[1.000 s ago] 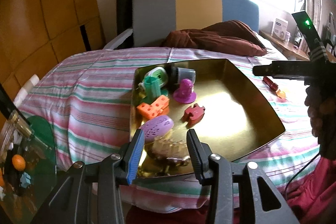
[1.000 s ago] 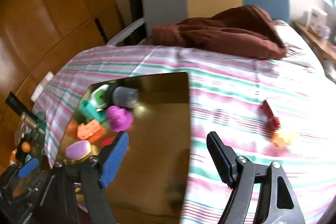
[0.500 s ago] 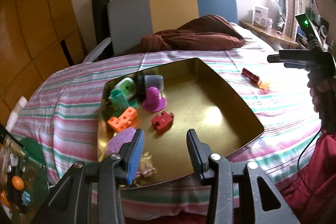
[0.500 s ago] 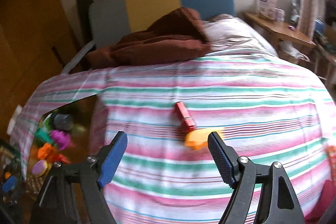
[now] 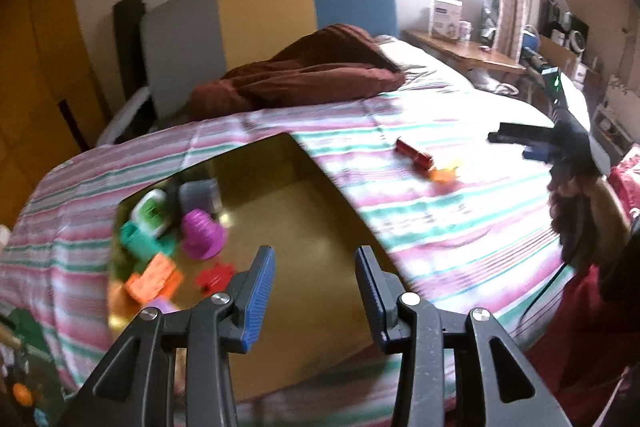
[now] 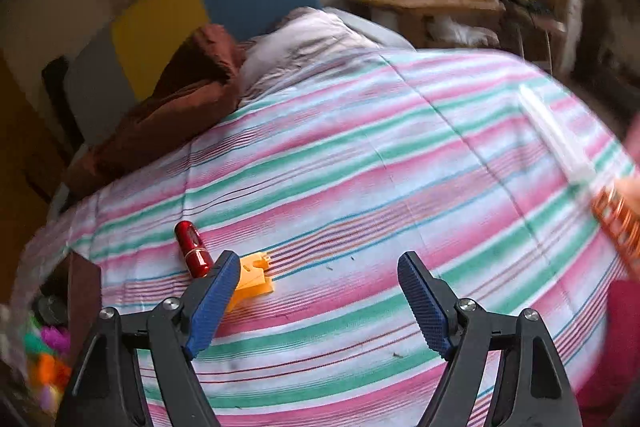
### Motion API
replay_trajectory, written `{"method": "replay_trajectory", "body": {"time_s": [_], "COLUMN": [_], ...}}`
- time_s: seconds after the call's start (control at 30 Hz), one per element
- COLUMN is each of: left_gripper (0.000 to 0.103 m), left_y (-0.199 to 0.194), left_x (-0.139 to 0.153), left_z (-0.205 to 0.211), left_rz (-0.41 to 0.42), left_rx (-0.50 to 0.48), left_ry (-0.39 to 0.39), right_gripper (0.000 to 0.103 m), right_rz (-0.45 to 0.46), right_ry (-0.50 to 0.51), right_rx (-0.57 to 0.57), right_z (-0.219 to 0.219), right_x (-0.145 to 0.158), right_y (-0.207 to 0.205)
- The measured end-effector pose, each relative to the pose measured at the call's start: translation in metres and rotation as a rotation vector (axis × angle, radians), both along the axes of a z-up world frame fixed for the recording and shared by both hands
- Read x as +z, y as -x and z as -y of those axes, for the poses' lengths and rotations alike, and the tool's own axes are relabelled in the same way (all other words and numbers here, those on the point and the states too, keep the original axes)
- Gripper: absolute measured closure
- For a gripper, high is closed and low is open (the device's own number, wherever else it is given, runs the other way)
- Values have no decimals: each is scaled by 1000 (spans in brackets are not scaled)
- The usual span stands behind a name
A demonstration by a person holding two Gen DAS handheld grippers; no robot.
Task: Organize rigid objects
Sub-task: 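Move both grippers back toward the red cylinder and yellow piece, then grasp the red cylinder with the left gripper while the right grasps the yellow piece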
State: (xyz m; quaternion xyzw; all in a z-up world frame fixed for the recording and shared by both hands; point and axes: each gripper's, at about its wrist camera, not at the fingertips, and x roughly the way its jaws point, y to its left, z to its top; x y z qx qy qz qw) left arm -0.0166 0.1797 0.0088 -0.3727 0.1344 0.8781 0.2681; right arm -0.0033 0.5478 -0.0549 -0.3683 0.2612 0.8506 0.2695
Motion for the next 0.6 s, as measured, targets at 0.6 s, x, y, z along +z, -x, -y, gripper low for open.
{"method": "replay_trajectory", "body": {"time_s": [0.6], "left_gripper": [59], "left_y": [117], "left_x": [-47], "left_z": [-162], "left_rz": [399], "left_rx": [-46], "left_ry": [-85], "right_gripper": [21], "right_rz": [6], "right_ry": [92], "right_rx": [-41], "right_z": [-9], "right_x": [-2], "right_y": [-7]}}
